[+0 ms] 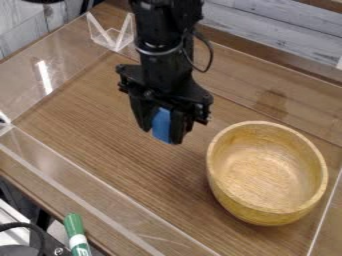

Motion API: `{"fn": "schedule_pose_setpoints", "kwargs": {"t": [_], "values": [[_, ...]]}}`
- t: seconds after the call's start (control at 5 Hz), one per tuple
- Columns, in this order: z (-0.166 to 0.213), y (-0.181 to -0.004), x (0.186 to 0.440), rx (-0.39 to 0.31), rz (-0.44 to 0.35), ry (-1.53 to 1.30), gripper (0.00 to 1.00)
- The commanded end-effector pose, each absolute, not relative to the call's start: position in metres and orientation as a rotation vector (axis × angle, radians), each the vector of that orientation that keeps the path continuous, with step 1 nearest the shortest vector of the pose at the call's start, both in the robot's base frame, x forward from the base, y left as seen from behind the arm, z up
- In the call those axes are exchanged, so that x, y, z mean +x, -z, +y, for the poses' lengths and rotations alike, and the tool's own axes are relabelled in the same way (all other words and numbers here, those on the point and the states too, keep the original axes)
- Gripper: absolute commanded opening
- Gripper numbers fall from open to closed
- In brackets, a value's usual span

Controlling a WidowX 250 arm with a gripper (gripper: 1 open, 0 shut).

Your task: Remove the blue block from inside the brown bowl and put it on the table

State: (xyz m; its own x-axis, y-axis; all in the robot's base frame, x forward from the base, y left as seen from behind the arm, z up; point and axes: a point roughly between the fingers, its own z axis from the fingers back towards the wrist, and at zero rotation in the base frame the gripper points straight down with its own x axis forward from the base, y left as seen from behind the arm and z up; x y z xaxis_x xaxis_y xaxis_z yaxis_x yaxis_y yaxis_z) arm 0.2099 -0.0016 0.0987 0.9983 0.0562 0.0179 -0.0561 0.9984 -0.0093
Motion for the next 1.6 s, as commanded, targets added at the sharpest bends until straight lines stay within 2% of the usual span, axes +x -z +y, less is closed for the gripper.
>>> {"fn": "schedule_pose_setpoints", "kwargs": {"t": [0.0,0.6,0.8,1.4], "values": [[-0.002,-0.098,0.217,-0.016,-0.042,-0.047,0.00],[0.003,-0.071,0.220,-0.019,-0.023,-0.034,0.00],[0.005,-0.068,0.221,-0.023,-0.018,-0.035,1.00],[0.004,-0.075,0.232,-0.051,-0.036,-0.033,1.00]]}}
